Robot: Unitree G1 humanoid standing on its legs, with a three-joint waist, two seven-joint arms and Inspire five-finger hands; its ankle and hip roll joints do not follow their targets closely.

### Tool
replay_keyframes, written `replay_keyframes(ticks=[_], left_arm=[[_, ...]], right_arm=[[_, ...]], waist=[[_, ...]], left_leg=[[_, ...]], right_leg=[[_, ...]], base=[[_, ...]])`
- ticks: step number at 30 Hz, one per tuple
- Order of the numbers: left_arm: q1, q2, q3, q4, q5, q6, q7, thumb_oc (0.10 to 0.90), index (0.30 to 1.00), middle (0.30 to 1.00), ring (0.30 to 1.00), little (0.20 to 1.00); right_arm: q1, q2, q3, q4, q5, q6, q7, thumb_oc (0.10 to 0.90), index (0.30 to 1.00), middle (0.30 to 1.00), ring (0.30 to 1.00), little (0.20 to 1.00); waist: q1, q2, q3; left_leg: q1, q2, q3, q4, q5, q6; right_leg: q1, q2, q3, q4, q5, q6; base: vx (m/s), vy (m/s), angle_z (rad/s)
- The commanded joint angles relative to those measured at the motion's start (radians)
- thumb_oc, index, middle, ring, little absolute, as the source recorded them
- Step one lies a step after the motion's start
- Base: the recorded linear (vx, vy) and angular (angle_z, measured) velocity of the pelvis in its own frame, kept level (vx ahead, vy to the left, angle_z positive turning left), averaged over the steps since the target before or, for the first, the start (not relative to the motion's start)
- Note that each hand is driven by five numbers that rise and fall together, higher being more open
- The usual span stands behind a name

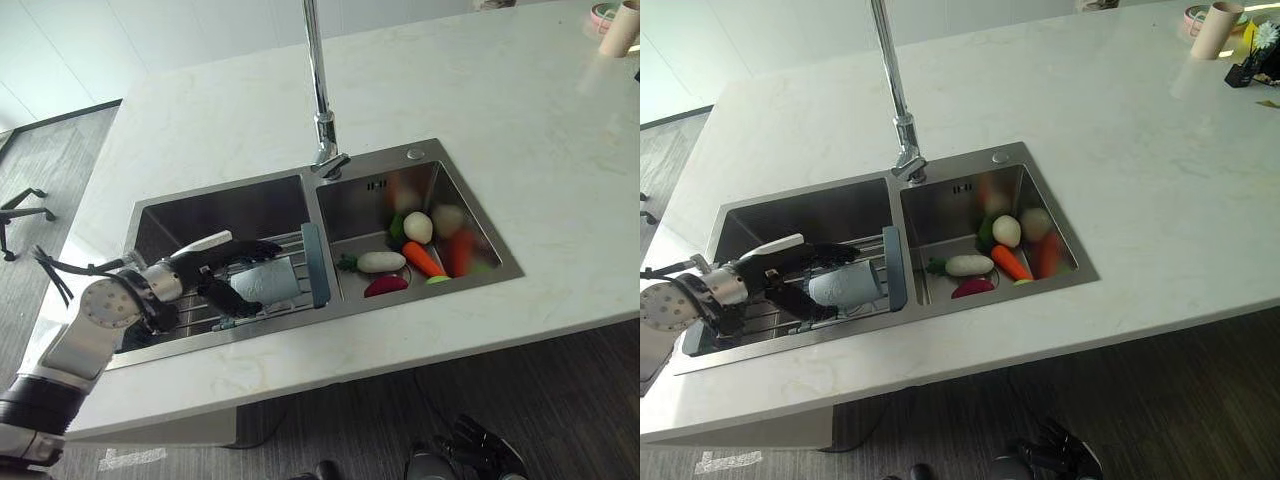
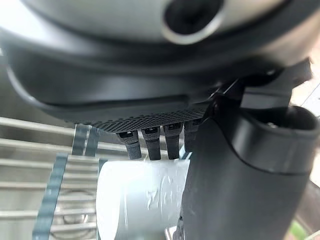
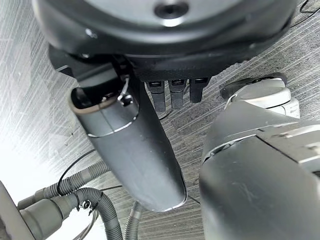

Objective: Place the dishes in the dishwasher.

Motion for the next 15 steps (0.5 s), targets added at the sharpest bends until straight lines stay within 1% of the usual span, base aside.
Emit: replay_keyframes(ticks=[1,5,9,15], left_arm=[[-0.089,-0.005,0.066,0.005,-0.010,-0.039,0.029,0.800,0.900,0.900,0.900,0.900],[-0.080,-0.011,0.067,0.021,-0.013,-0.036,0.033,0.800,0.900,0.900,0.900,0.900],[-0.069,-0.010,0.071,0.039,0.000,-0.056,0.033,0.800,0.900,0.900,0.900,0.900],[-0.083,-0.014,0.057,0.051,0.030,-0.068,0.057,0.800,0.900,0.900,0.900,0.900]], right_arm=[[0.029,-0.040,-0.025,-0.071,0.038,-0.056,-0.003,0.800,0.900,0.900,0.900,0.900],[0.037,-0.037,-0.030,-0.076,0.040,-0.054,-0.006,0.800,0.900,0.900,0.900,0.900],[0.044,-0.037,-0.036,-0.081,0.039,-0.057,-0.001,0.800,0.900,0.900,0.900,0.900],[0.048,-0.037,-0.030,-0.099,0.040,-0.051,-0.010,0.800,0.900,0.900,0.900,0.900]], waist=[[-0.020,0.000,-0.059],[-0.024,0.000,-0.060],[-0.030,0.001,-0.053],[-0.037,0.002,-0.048]], left_leg=[[-0.047,0.064,0.005,0.117,-0.133,-0.032],[-0.049,0.064,0.008,0.117,-0.134,-0.032],[-0.050,0.063,0.011,0.117,-0.135,-0.030],[-0.054,0.061,0.014,0.117,-0.134,-0.030]], right_leg=[[0.009,-0.075,0.014,-0.017,-0.013,0.124],[0.004,-0.076,0.019,-0.017,-0.011,0.126],[-0.002,-0.078,0.026,-0.017,-0.007,0.129],[-0.009,-0.082,0.031,-0.017,-0.003,0.132]], base=[[0.00,-0.007,-0.18],[0.00,-0.009,-0.07],[0.00,-0.001,-0.01],[-0.01,0.000,-0.09]])
